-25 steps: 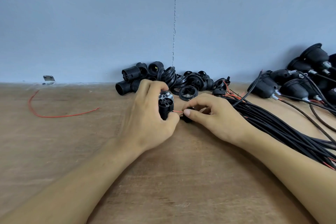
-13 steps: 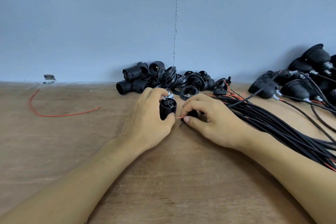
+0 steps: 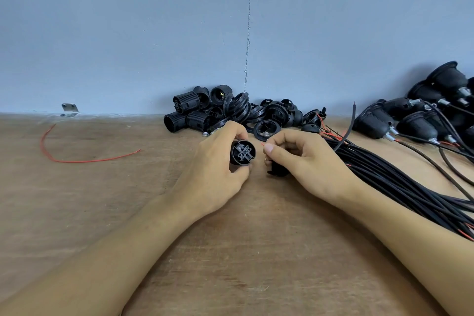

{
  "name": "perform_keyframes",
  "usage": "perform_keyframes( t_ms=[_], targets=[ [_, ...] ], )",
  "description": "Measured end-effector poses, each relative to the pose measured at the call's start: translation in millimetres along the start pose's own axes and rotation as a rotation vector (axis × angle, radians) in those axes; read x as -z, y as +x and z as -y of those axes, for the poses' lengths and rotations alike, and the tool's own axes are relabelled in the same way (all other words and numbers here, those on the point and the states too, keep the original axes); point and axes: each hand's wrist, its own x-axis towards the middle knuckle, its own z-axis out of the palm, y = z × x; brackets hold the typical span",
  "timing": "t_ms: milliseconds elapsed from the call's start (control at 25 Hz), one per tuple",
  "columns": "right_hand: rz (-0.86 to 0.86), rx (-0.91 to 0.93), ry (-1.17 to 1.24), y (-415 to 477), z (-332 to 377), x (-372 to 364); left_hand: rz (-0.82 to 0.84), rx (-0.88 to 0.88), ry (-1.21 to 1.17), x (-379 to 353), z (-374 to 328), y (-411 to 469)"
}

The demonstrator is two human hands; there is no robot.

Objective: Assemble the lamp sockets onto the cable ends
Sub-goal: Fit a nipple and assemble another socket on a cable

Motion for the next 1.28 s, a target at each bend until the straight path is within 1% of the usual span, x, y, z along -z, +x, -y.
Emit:
perform_keyframes(
  t_ms=[600, 920, 1080, 1280],
  targets=[
    [-0.032, -0.033, -0.112, -3.1, 5.1, -1.5, -0.004, -0.08, 0.039, -2.8, 4.3, -0.2],
    [-0.061, -0.012, -0.1, -3.1, 3.2, -2.2, -0.013, -0.09, 0.078, -2.0, 3.8, -0.5],
    [-0.094, 0.031, -0.167, -3.5, 3.2, -4.4, -0.022, -0.098, 0.083, -1.3, 2.1, -0.9],
    [-0.093, 0.188, -0.344, -4.7, 6.1, -5.2, -0.027, -0.118, 0.107, -0.7, 0.7, -0.5]
  ],
)
